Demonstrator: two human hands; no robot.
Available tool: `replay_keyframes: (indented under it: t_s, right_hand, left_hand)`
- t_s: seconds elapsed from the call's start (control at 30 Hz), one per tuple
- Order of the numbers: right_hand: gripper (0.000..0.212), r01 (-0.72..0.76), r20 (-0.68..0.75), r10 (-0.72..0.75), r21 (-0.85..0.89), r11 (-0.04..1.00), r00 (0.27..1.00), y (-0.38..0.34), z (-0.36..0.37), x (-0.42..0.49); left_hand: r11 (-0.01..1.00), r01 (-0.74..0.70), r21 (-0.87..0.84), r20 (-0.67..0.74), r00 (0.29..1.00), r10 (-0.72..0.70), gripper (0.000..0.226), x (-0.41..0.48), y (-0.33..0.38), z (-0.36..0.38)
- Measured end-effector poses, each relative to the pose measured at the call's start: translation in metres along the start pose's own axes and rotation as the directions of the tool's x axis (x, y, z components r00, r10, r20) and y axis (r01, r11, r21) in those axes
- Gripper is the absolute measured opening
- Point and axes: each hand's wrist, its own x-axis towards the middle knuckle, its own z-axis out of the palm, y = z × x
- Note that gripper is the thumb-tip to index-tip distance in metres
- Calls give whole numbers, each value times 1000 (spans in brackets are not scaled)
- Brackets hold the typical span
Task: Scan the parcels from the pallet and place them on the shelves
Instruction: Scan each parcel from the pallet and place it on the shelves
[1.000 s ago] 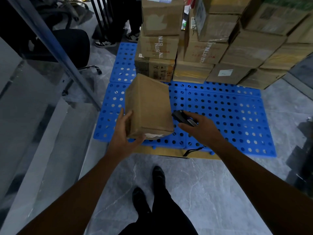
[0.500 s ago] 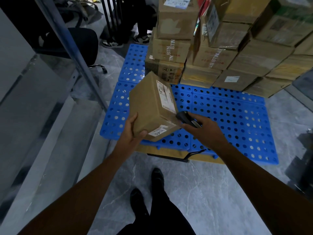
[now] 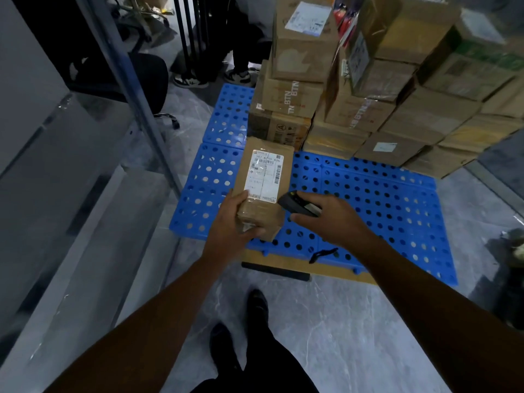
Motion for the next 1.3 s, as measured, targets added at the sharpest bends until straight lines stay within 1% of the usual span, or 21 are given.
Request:
replay_keyframes:
  t_s: [0.07,0.13,0.3,0.4,0.53,0.63,0.7,0.8,0.93,1.0,1.13,1.2,1.23,1.3]
  right_hand:
    - [64,0,36,2,-67,998,999,-6,-7,1]
    - [65,-4,75,16,-159,987,997,-10,-18,0]
    - [74,19,109,23,-369,929,994,-18,-47,-12]
    - [74,37,117,12,-409,912,993,-23,-58,-22]
    - [74,129,114,-90,-419,899,989,-34,-61,-33]
    - [73,184,134,-140,-413,892,981,-39,-64,-31]
    - [73,223,170,-164,-431,875,972,-40,-64,-29]
    - [73,304,254,-205,-458,836,945,-36,-62,-31]
    - [71,402,353,-265,-404,822,897,-33,-47,-48]
    - [70,460,380,-317,-386,800,869,-37,-37,-58]
    - [69,568,456,-405,-311,762,793,-49,-10,-85]
    - [70,605,480,-462,-198,772,746,-60,9,-102]
    - [71,607,491,-482,-127,784,725,-66,19,-111]
    - [72,619,526,-521,-13,785,672,-86,44,-135]
  left_hand:
    - [998,-8,63,-25,1000,10,95,-1,0,2]
    - [993,-31,111,-31,999,34,92,-5,1,1]
    - [966,-139,216,-92,983,161,83,-17,9,-3]
    - [950,-173,261,-101,974,205,83,-24,11,-6]
    - [916,-234,327,-82,958,274,83,-36,13,-12]
    - [901,-226,370,-86,957,276,81,-51,15,-16]
    - [892,-199,406,-124,955,270,82,-64,16,-20]
    - [875,-109,471,-217,948,235,80,-90,20,-26]
    - [826,25,563,-327,925,195,87,-140,24,-27]
    - [817,93,570,-384,908,165,89,-172,25,-24]
    - [820,238,521,-527,845,89,90,-250,30,-17]
    - [846,290,449,-595,803,41,90,-293,35,-17]
    - [862,307,403,-632,775,20,89,-311,36,-16]
    - [884,357,301,-730,682,-27,88,-354,40,-17]
